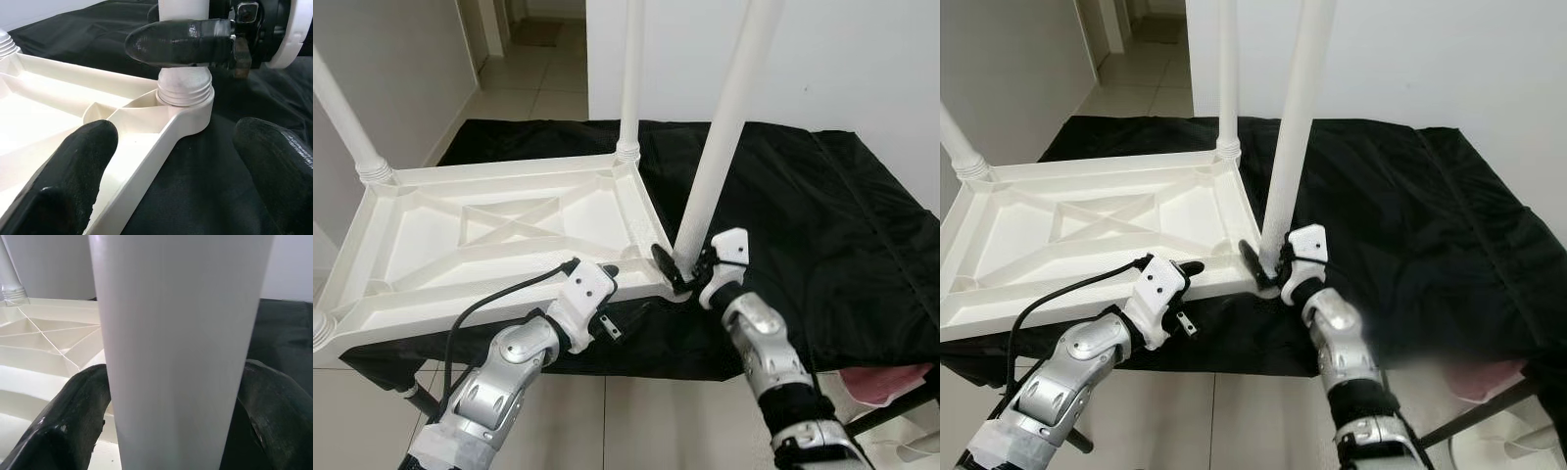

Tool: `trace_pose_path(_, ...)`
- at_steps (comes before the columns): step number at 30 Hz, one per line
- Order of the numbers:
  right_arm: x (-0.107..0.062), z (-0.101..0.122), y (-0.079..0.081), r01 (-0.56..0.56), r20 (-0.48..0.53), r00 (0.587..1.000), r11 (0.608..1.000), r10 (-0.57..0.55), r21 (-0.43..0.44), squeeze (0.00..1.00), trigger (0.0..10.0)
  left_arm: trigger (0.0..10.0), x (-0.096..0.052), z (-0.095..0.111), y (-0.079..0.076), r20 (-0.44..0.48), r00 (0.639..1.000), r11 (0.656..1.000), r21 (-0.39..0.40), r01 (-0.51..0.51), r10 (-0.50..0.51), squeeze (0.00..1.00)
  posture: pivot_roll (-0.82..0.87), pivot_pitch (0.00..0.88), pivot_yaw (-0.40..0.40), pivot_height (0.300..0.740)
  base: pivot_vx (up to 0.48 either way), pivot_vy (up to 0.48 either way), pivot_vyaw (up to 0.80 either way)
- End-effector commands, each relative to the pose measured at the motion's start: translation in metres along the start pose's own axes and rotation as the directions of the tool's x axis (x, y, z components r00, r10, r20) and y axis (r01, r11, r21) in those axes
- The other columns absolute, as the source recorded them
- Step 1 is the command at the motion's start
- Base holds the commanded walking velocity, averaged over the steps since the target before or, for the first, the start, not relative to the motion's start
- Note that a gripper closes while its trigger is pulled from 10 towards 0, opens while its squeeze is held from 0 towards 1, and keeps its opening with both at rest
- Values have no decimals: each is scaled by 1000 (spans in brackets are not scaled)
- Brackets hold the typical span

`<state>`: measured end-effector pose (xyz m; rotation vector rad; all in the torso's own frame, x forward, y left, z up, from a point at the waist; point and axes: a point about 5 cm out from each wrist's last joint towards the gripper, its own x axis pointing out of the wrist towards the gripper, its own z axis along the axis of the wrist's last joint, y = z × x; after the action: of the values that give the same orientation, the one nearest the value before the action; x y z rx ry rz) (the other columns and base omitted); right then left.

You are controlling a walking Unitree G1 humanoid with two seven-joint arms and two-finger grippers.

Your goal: Building children table

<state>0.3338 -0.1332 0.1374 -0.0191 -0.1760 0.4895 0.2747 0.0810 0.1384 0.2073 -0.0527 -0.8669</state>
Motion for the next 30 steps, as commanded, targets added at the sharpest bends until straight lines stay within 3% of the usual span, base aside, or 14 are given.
trace_pose_path(1,1,-2,-2,-10,-6,1000,1000,10,6,0,10000,10000,0,-1,-1,-13,999,1000,-2,31,-31,0,52,27,-29,740,0,0,0)
trace_pose_path(10,7,0,-3,-111,-37,993,993,110,-29,0,10000,10000,0,-2,-6,-22,997,997,-24,78,-79,0,49,25,-23,740,0,0,0)
trace_pose_path(11,7,0,-5,-126,-45,991,991,124,-33,0,7529,10000,1,-2,-7,-20,997,996,-27,80,-81,0,48,23,-20,740,0,0,0)
trace_pose_path(14,7,-1,-8,-142,-60,988,989,139,-51,0,8039,10000,2,-2,-8,-19,997,996,-30,80,-81,0,47,23,-18,740,0,0,0)
trace_pose_path(15,7,-1,-11,-151,-71,987,987,146,-62,0,6706,10000,2,-1,-8,-18,996,996,-31,83,-84,0,47,23,-18,740,0,0,0)
trace_pose_path(17,7,-1,-14,-168,-84,983,983,161,-80,0,7255,10000,2,-1,-9,-18,996,996,-31,86,-86,0,47,23,-18,740,0,0,0)
trace_pose_path(18,7,0,-16,-177,-91,981,980,168,-91,0,4588,10000,2,-1,-8,-18,996,996,-30,86,-87,0,47,23,-18,740,0,0,0)
trace_pose_path(21,8,0,-17,-178,-95,981,979,169,-98,0,4000,10000,2,-1,-8,-19,996,996,-28,85,-86,0,47,23,-18,740,0,0,0)
trace_pose_path(22,9,2,-18,-188,-95,979,976,178,-106,0,0,10000,3,-1,-8,-19,996,996,-24,82,-83,0,47,19,-19,740,0,0,0)
trace_pose_path(30,10,4,-21,-186,-87,980,975,177,-120,0,0,10000,4,0,-7,-18,997,997,-22,79,-80,0,45,11,-30,740,0,0,0)
